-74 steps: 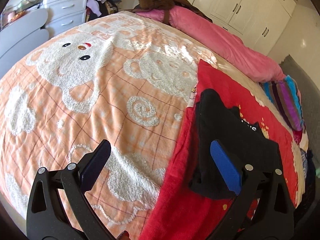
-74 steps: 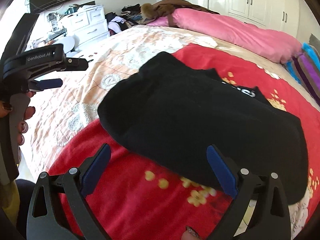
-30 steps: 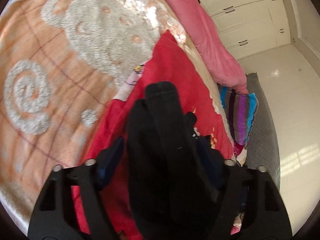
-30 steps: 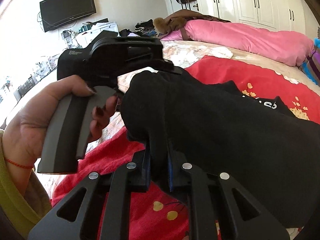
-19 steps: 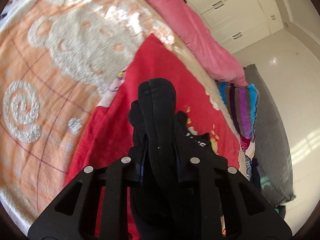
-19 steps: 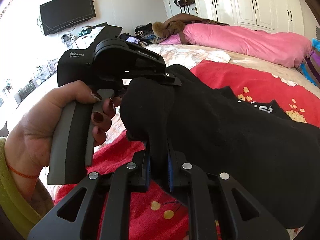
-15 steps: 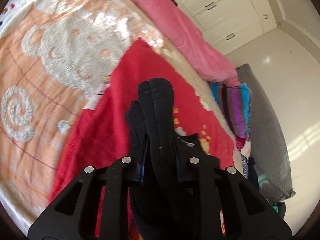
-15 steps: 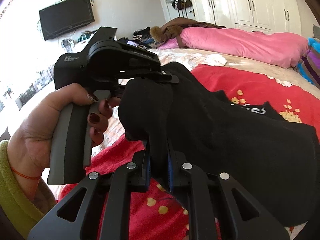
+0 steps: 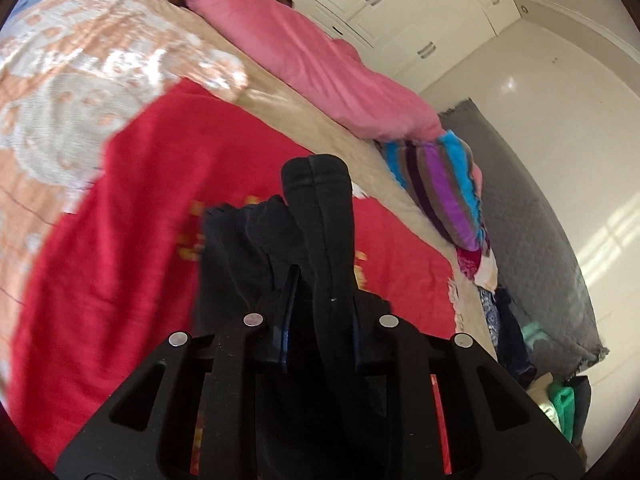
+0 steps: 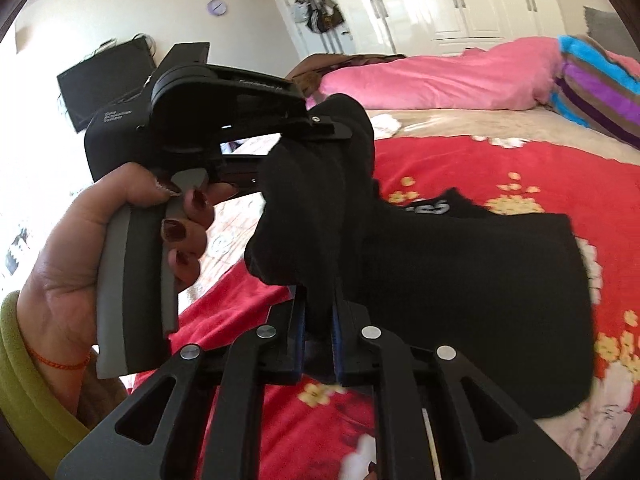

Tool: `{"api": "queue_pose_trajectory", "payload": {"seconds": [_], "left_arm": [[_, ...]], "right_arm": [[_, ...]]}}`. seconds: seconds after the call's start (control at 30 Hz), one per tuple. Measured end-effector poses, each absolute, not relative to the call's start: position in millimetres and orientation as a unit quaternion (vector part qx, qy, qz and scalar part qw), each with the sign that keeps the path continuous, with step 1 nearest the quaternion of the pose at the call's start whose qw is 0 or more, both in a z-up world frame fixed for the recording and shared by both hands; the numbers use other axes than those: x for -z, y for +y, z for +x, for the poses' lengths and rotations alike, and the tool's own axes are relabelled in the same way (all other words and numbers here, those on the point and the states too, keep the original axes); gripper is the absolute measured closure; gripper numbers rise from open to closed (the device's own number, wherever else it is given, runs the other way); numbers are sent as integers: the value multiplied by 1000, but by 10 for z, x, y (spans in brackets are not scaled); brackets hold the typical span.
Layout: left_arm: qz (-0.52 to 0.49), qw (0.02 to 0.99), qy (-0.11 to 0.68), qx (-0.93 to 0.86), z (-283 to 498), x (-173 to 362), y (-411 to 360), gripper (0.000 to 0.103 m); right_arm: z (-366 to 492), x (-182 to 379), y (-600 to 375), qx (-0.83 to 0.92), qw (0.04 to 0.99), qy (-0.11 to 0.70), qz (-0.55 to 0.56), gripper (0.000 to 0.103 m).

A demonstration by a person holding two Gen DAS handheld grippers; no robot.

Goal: Fold small clothes
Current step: 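Lift the folded black shirt with both tools and fold it over onto itself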

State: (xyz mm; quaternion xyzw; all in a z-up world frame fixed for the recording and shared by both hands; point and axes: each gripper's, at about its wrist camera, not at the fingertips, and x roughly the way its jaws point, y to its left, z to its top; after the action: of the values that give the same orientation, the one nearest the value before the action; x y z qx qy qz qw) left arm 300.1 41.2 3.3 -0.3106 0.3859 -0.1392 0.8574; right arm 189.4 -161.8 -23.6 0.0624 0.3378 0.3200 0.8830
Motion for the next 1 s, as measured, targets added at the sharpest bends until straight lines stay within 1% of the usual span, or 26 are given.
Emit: {"api": "queue_pose_trajectory", "payload": {"seconds": [0.27, 0.33, 0.4, 0.5, 0.6, 0.67, 0.7, 0.73, 0.8, 0.87, 0.9, 1.0], "left_arm": [[-266, 850, 427, 158, 3179, 7, -470, 90], [-255, 845, 440, 165, 3208, 44, -679, 96], [-246, 840, 452, 172, 3233, 96, -885, 98], [-230, 835, 471, 169, 3279, 224, -1103, 98], [-220, 825, 495, 165, 3309, 388, -1240, 97], [-227, 820, 498, 170, 3285, 437, -1255, 89], [-229, 820, 495, 171, 3276, 421, -1244, 81], [-225, 825, 491, 167, 3255, 394, -1229, 77], [-216, 836, 477, 163, 3194, 305, -1153, 76], [-210, 846, 466, 154, 3134, 216, -1038, 72], [-204, 851, 461, 150, 3112, 174, -1014, 69], [-176, 869, 444, 131, 2993, 52, -889, 62]], "right_arm": [[1984, 269, -2347, -281, 879, 359, 142, 95], [2025, 300, -2503, -279, 870, 368, 174, 95], [2049, 339, -2631, -278, 862, 375, 199, 95], [2083, 463, -2815, -257, 849, 399, 234, 95], [2109, 688, -2992, -228, 821, 446, 274, 95], [2111, 837, -3083, -221, 798, 470, 305, 94], [2109, 877, -3109, -218, 791, 477, 316, 94], [2105, 903, -3131, -217, 785, 481, 326, 93], [2096, 892, -3141, -215, 784, 481, 329, 93], [2082, 843, -3159, -212, 791, 475, 322, 91], [2059, 808, -3167, -209, 795, 471, 319, 88], [2017, 715, -3222, -190, 814, 455, 307, 88]]}}
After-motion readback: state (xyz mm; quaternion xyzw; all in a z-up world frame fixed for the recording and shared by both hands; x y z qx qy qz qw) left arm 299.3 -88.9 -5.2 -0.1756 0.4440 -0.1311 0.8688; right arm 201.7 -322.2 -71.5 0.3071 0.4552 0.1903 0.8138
